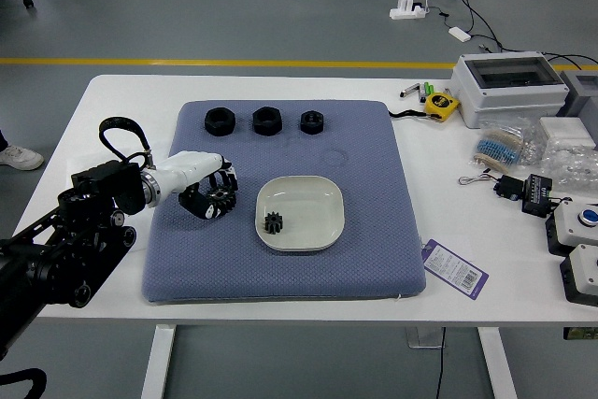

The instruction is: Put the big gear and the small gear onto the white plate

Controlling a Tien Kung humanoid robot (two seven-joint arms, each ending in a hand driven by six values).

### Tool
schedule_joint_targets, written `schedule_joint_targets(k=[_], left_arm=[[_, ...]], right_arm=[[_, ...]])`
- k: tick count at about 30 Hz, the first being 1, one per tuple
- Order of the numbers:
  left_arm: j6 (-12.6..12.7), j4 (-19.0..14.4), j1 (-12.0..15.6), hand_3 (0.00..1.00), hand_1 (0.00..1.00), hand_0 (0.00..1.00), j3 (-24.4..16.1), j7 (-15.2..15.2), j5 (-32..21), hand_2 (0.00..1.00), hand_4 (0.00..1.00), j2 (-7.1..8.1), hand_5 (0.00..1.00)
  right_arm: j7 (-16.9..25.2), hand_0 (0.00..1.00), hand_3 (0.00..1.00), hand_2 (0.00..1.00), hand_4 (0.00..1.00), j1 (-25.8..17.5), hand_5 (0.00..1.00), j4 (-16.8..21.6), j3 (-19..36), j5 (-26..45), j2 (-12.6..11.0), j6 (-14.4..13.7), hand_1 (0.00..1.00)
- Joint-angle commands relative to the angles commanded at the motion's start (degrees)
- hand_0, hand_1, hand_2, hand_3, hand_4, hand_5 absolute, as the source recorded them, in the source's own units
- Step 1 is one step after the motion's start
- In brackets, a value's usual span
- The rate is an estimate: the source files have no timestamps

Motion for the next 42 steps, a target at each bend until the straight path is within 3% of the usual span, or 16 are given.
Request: schedule_joint_targets(k=[10,23,33,34,35,40,41,42], left_arm=[[-0.3,-4.1,-0.2,0.484,0.324,0.302,-2.1,0.7,0.5,0.370,0.417,0.39,0.002],[-0.1,-13.3,-1.3,0.479,0.317,0.302,1.4,1.5,-2.6,0.363,0.394,-0.46,0.002],[1.3,-11.3,-3.9,0.484,0.318,0.304,12.0,0.5,-6.0,0.367,0.394,-2.07,0.002],[1.6,-11.0,-4.0,0.484,0.318,0.304,12.5,0.3,-5.9,0.367,0.394,-2.34,0.002],[1.9,-10.7,-4.1,0.536,0.361,0.311,13.0,0.1,-5.9,0.411,0.331,-2.66,0.002],[4.7,-8.0,-4.8,0.536,0.361,0.311,13.9,-0.3,-5.8,0.411,0.331,-4.36,0.002],[4.9,-7.8,-4.9,0.620,0.439,0.349,13.9,-0.3,-5.8,0.496,0.657,-4.48,0.002],[5.7,-7.3,-5.0,0.620,0.439,0.349,14.0,-0.3,-6.0,0.496,0.657,-4.73,0.002]], right_arm=[[0.0,0.642,0.591,0.728,0.849,0.1,0.715,0.0,0.0,0.1,0.0,0.0,0.640],[0.0,0.642,0.590,0.728,0.849,0.3,0.715,0.0,0.1,-0.1,0.0,-0.2,0.640],[0.0,0.642,0.590,0.728,0.849,0.5,0.715,0.0,0.2,-0.2,-0.2,-0.3,0.639],[0.0,0.642,0.590,0.728,0.849,0.5,0.715,0.0,0.1,-0.2,-0.2,-0.3,0.639],[0.0,0.642,0.590,0.728,0.849,0.6,0.715,0.0,0.1,-0.1,-0.2,-0.3,0.638],[0.1,0.642,0.590,0.728,0.849,0.8,0.715,0.1,0.2,-0.4,-0.2,-0.3,0.638],[0.1,0.642,0.590,0.727,0.849,0.8,0.715,0.1,0.2,-0.4,-0.3,-0.3,0.638],[0.1,0.642,0.590,0.727,0.849,0.8,0.715,0.1,0.3,-0.4,-0.3,-0.3,0.638]])
